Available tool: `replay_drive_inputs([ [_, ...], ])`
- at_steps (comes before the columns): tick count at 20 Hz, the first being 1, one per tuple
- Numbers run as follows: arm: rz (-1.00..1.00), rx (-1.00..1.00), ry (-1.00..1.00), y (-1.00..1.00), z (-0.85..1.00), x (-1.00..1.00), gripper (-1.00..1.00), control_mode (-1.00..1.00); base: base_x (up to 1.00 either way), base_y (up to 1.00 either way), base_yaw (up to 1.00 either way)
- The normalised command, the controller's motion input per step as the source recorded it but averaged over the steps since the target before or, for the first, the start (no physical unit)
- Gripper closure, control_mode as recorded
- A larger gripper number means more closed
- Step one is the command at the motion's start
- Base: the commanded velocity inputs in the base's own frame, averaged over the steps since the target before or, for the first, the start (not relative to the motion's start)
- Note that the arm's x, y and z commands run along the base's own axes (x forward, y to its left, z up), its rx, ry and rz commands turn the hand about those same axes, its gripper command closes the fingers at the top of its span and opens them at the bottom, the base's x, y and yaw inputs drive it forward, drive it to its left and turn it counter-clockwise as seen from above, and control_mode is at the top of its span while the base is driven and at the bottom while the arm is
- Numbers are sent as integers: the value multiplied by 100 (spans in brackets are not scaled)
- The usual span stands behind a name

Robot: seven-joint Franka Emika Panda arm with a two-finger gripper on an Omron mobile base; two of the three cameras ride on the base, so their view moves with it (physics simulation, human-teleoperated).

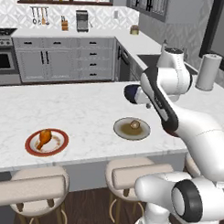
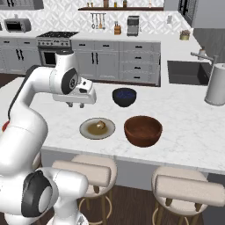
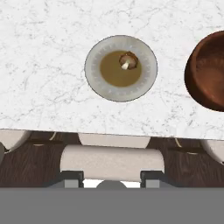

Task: Pick the chicken drumstick and mushroom from their plates and place them in the bowl. Then put the bowl in the fridge.

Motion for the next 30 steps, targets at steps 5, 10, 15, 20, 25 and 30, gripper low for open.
replay_drive_inputs([
  [5, 4, 0, 0, 21, -5, -21, -100, -100, 0, 0, 0],
  [10, 2, -13, 0, 100, -66, -23, -100, -100, 0, 0, 0],
  [15, -1, -4, 0, 100, -40, 6, -100, -100, 0, 0, 0],
  [20, -6, -1, 0, 100, -27, 42, -100, -100, 0, 0, 0],
  [25, -7, -2, 0, 100, -34, 55, -100, -100, 0, 0, 0],
  [30, -6, 0, 1, 100, -21, 55, -100, -100, 0, 0, 0],
])
